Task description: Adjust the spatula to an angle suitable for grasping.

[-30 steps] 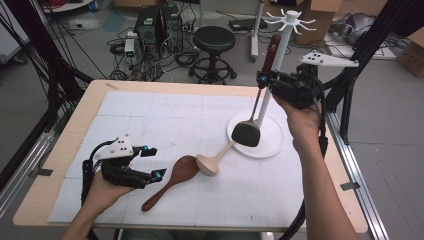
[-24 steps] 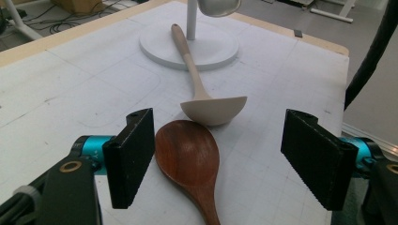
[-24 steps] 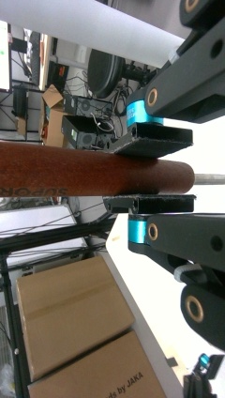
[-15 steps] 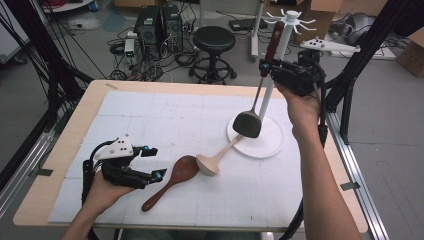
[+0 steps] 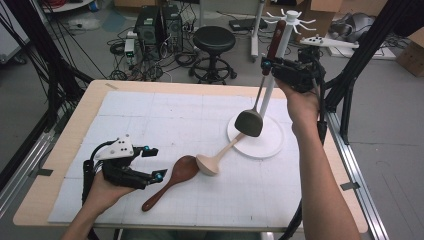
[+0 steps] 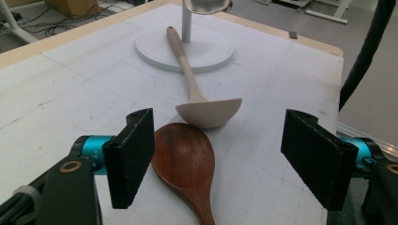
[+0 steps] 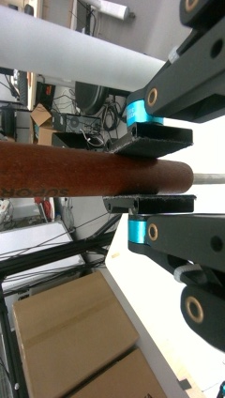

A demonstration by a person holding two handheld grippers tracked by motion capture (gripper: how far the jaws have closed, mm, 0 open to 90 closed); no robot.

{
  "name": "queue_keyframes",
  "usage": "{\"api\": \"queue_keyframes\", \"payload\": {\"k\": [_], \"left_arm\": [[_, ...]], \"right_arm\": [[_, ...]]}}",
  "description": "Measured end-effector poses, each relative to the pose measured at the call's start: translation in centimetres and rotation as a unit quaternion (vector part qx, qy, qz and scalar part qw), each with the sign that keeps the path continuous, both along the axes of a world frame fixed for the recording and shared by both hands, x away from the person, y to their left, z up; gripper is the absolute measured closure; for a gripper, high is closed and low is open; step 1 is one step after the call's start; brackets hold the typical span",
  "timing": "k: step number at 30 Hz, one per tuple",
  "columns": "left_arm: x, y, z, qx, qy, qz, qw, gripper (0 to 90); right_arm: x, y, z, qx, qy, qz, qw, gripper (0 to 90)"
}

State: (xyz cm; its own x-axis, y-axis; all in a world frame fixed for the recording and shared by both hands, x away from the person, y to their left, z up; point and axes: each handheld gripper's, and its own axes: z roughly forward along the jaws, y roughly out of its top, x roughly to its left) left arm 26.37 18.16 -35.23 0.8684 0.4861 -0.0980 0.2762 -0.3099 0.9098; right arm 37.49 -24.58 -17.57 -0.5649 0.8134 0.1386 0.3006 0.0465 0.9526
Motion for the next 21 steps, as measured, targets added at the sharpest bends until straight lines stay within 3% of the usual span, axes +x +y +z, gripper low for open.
{"api": "queue_keyframes", "payload": {"k": [9, 21], "left_arm": [[0.0, 0.0, 0.0, 0.001, -0.003, 0.002, 1.0, 26.3], [0.1, 0.0, -0.1, 0.001, -0.005, 0.006, 1.0, 24.7]], "right_arm": [[0.2, -0.5, -0.4, 0.008, 0.001, -0.005, 1.0, 73.0], [-0.2, -1.4, -0.8, 0.018, -0.019, 0.022, 0.9994, 67.7]]}}
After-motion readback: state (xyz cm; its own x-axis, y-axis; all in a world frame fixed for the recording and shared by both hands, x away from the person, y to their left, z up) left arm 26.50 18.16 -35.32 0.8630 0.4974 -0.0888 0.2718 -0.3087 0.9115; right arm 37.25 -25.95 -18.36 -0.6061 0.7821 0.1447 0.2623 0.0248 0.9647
